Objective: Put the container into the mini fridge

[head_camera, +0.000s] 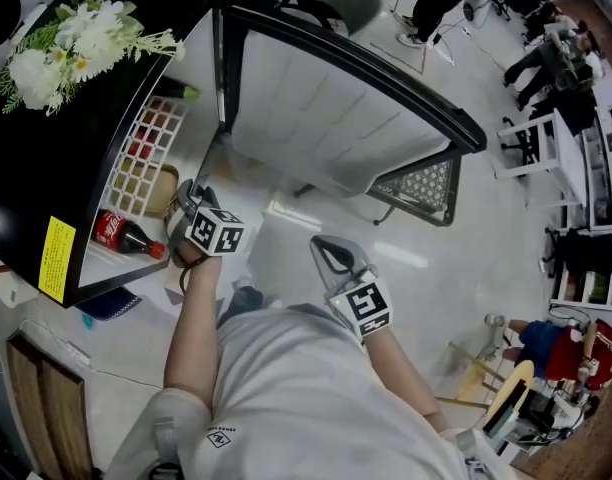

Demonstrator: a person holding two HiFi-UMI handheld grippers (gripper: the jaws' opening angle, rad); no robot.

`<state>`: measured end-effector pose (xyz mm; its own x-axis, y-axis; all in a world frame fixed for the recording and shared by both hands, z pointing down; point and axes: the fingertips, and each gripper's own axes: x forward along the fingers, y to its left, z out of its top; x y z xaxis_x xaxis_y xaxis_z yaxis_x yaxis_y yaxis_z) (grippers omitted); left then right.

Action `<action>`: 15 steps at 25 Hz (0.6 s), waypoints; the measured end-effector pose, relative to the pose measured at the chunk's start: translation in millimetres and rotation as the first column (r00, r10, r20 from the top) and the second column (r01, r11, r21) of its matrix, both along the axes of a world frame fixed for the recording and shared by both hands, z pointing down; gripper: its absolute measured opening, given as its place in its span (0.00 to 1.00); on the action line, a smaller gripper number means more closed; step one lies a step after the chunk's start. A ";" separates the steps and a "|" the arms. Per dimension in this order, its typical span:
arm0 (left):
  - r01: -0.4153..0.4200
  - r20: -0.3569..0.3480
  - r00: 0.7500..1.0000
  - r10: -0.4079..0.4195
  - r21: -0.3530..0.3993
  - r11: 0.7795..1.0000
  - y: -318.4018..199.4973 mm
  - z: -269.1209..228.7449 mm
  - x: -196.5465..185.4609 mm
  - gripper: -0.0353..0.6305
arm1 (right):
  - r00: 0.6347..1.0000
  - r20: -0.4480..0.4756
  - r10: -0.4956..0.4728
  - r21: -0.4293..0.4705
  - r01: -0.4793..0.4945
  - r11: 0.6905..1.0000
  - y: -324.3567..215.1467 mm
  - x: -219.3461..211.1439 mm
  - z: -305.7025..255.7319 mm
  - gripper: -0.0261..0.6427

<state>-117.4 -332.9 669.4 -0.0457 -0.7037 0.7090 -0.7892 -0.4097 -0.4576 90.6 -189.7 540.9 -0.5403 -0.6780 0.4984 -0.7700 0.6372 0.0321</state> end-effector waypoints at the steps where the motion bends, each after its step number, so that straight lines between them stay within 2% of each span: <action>1: -0.015 -0.016 1.000 0.015 0.008 1.000 3.3 -4.3 6.1 0.30 | 1.000 0.003 0.005 0.006 -0.005 1.000 1.3 1.4 -1.3 0.04; 5: -0.075 -0.077 0.994 0.078 0.037 0.996 20.3 -25.3 31.1 0.18 | 0.999 0.015 0.032 0.023 -0.032 0.999 8.2 11.0 -6.2 0.04; 7: -0.119 -0.134 0.983 0.124 0.048 0.992 29.4 -37.6 47.2 0.09 | 0.999 0.022 0.044 0.028 -0.045 0.999 12.6 16.3 -8.7 0.04; 11: -0.227 -0.293 0.927 0.236 0.064 0.972 46.2 -66.5 85.0 0.07 | 0.997 0.043 0.069 0.048 -0.071 0.996 17.7 26.5 -19.0 0.04; 15: -0.296 -0.385 0.871 0.306 0.087 0.951 65.1 -96.4 111.6 0.07 | 0.993 0.064 0.095 0.087 -0.100 0.991 20.3 39.4 -39.3 0.04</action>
